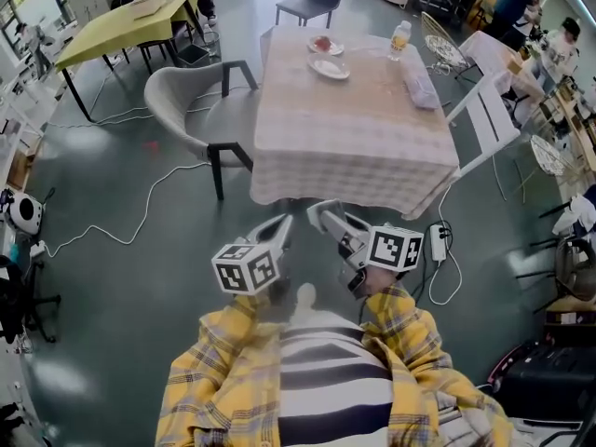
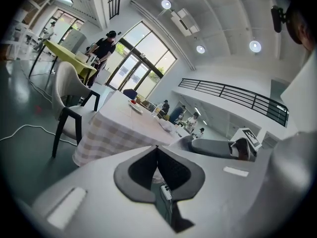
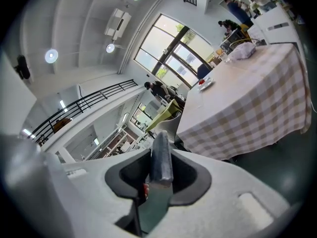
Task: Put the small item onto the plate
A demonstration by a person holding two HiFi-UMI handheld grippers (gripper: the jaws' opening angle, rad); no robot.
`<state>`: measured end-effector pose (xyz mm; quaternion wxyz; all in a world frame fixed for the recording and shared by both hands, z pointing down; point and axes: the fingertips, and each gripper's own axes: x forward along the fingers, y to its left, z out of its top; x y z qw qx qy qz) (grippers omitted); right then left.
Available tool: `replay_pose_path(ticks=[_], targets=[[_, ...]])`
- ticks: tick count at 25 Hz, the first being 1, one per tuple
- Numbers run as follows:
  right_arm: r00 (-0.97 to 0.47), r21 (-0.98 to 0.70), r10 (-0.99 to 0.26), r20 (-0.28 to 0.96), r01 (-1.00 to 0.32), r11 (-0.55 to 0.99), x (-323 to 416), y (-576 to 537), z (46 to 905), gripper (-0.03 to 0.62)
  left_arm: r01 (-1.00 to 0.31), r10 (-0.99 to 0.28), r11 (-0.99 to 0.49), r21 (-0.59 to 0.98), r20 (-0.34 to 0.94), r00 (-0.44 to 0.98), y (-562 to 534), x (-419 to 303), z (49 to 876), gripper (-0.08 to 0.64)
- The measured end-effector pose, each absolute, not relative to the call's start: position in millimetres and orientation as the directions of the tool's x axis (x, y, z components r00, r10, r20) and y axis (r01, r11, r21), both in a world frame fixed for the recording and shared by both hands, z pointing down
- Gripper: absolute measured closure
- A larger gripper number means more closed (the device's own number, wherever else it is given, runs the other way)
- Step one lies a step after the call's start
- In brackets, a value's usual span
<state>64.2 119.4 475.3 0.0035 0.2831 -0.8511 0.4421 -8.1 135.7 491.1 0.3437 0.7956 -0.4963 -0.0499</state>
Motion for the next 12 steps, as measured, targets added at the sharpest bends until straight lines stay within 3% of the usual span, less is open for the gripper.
replay_pose_path(ticks=[12], targets=[[-0.852,-0.75,-0.474,0.225,-0.462,0.473,63,35,465,0.489,-0.764,-0.824,-0.268,0.587,0.271,0.498,48,-1,488,0.571]])
